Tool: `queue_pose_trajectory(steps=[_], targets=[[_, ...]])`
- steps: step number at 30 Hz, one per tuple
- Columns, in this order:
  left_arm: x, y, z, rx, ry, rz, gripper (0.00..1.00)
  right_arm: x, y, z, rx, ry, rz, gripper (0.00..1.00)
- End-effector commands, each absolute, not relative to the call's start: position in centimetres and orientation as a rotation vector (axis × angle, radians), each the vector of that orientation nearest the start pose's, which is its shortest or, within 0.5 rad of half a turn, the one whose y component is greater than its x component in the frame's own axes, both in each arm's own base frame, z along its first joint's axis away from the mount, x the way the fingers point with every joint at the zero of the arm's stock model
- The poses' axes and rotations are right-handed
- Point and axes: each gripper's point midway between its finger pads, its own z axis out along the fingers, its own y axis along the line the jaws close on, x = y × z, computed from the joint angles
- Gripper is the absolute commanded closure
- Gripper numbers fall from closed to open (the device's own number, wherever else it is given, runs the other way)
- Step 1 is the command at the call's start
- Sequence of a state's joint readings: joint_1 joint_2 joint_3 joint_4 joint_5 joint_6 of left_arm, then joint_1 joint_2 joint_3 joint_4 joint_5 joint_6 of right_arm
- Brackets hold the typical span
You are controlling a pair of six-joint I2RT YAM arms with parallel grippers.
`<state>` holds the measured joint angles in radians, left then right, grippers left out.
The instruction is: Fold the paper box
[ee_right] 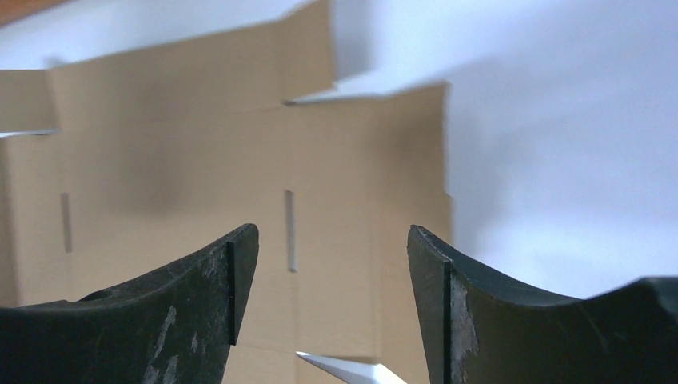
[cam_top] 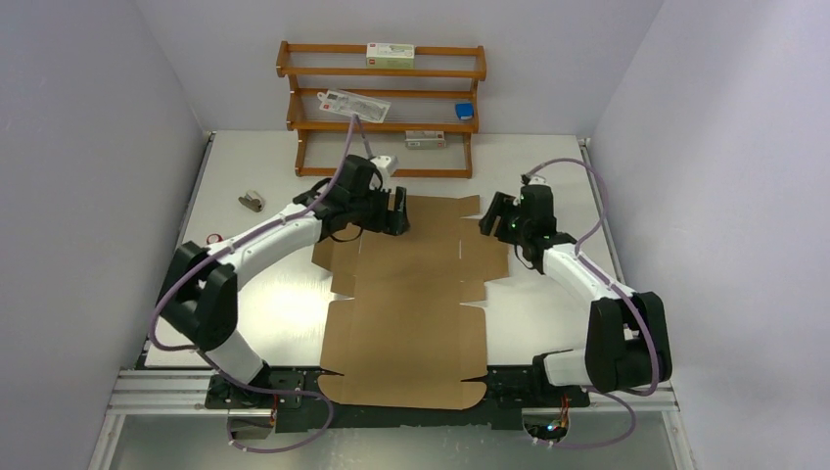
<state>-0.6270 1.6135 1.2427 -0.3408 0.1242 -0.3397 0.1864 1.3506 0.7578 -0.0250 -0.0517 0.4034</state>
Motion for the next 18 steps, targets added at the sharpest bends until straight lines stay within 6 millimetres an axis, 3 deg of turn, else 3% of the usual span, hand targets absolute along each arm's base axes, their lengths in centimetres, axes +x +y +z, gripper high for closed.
queue_pose_trajectory(steps=[1,8,12,18], targets=[[32.8,-33.7,14.3,0.465,2.254,-0.937,0.20,35.0,6.3,7.7,0.308,2.300,0.317,0.28],[32.7,-35.1,8.3,0.448,2.338,-0.983,0.23,34.2,5.4,4.8,0.351,2.374,0.319,0.34],[32.5,-35.1,6.2,0.450,2.378,-0.967,0.23,34.1,5.3,4.6,0.338,2.389,0.313,0.50],[32.2,-34.8,4.0,0.443,2.429,-0.935,0.25,34.4,5.2,5.6,0.309,2.398,0.288,0.85]])
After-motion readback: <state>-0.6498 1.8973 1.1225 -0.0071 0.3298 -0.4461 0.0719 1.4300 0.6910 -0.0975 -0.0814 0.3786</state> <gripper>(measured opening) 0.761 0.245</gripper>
